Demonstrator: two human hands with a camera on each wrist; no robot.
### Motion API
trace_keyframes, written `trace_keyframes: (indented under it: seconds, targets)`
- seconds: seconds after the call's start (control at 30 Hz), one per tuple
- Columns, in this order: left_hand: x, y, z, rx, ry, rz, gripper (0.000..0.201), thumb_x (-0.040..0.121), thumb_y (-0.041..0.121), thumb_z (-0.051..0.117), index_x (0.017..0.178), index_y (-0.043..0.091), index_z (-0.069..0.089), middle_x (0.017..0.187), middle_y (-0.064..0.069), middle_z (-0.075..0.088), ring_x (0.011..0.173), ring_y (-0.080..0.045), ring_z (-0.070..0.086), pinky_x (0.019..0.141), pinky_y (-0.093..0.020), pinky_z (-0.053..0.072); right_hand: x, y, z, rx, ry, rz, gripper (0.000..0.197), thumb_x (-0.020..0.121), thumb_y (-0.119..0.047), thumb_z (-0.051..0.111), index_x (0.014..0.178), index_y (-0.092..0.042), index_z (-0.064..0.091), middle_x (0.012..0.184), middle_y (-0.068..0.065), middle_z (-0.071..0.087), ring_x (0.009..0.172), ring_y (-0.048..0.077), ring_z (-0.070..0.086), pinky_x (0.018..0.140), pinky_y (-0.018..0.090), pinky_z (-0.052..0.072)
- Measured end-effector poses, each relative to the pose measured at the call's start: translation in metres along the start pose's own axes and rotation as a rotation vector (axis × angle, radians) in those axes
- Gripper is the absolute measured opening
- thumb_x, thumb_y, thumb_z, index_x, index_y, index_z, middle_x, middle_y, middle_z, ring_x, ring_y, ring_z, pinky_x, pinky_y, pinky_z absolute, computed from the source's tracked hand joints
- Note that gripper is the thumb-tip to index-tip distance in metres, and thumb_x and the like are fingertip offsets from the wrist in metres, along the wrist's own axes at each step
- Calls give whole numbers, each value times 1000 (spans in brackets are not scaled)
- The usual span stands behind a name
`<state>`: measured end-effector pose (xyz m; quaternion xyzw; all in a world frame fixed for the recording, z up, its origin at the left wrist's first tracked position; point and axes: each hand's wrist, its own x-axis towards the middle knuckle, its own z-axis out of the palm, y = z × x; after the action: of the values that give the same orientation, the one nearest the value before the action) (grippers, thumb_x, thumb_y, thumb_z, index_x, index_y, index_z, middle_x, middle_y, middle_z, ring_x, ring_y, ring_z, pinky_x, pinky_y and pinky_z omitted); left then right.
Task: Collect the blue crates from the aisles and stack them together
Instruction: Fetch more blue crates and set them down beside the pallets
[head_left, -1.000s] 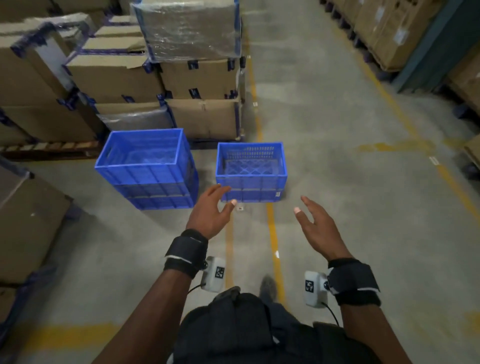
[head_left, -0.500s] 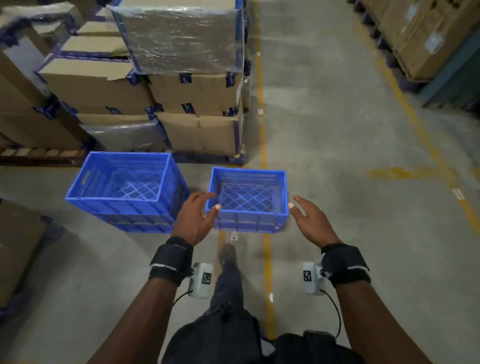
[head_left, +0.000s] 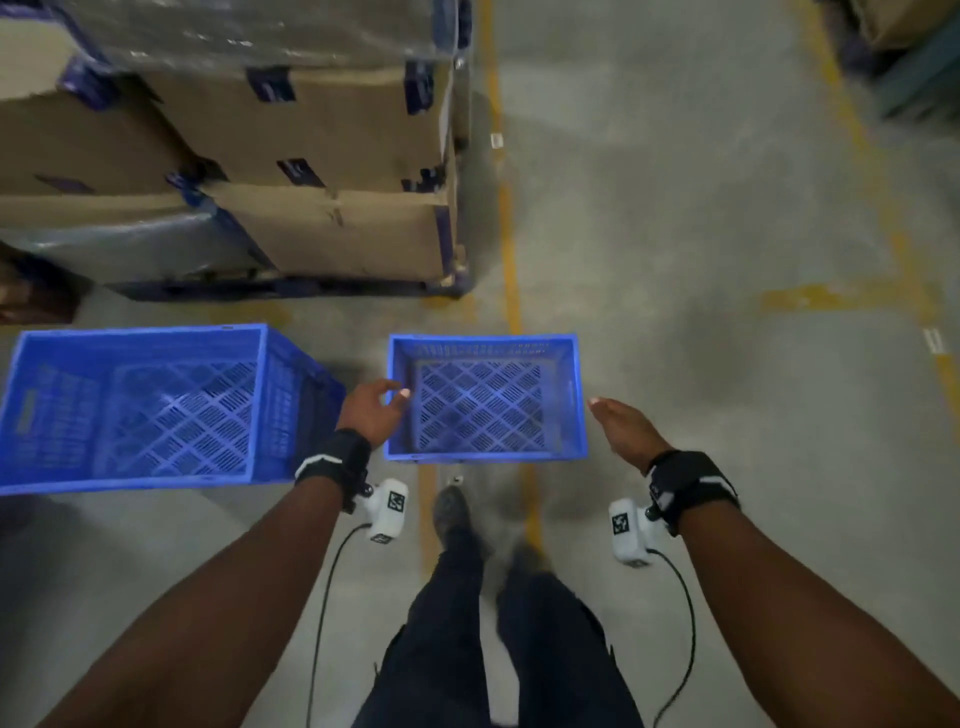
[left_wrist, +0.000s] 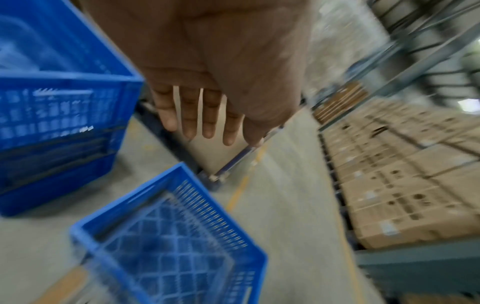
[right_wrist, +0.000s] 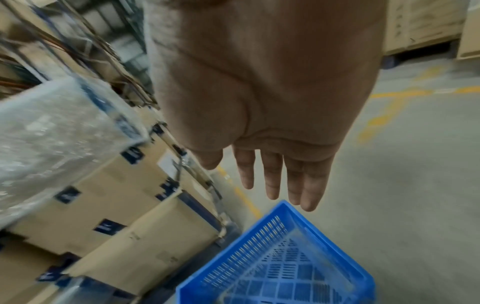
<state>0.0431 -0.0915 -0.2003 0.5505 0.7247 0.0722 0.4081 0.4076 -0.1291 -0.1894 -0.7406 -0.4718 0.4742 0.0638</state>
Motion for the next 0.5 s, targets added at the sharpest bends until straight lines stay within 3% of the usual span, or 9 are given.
trace_keyframes:
  seconds: [0.13, 0.37, 0.5]
  targets:
    - [100, -48, 36, 92, -128, -150, 37, 100, 36, 57, 123, 10, 69, 130, -15, 66, 123, -31, 59, 98, -30, 42, 95, 36, 20, -112, -49, 115, 44, 108, -31, 40, 129, 2, 61, 139, 21, 58, 129, 33, 53, 105, 34, 36]
    - [232, -117, 100, 236, -171, -277, 44, 98, 38, 59, 131, 9, 61, 134, -19, 61, 126, -35, 55, 103, -35, 40, 234, 109, 71, -213, -122, 237, 44, 109, -25, 39, 129, 10, 58, 140, 29, 54, 131, 41, 49, 109, 41, 34]
    - [282, -151, 133, 276, -145, -413, 61, 99, 52, 50, 128, -2, 56, 138, -29, 54, 129, -42, 51, 103, -40, 40, 285, 138, 94, -119, 19, 351, 53, 104, -35, 49, 138, 5, 50, 144, 27, 51, 132, 39, 49, 106, 37, 36]
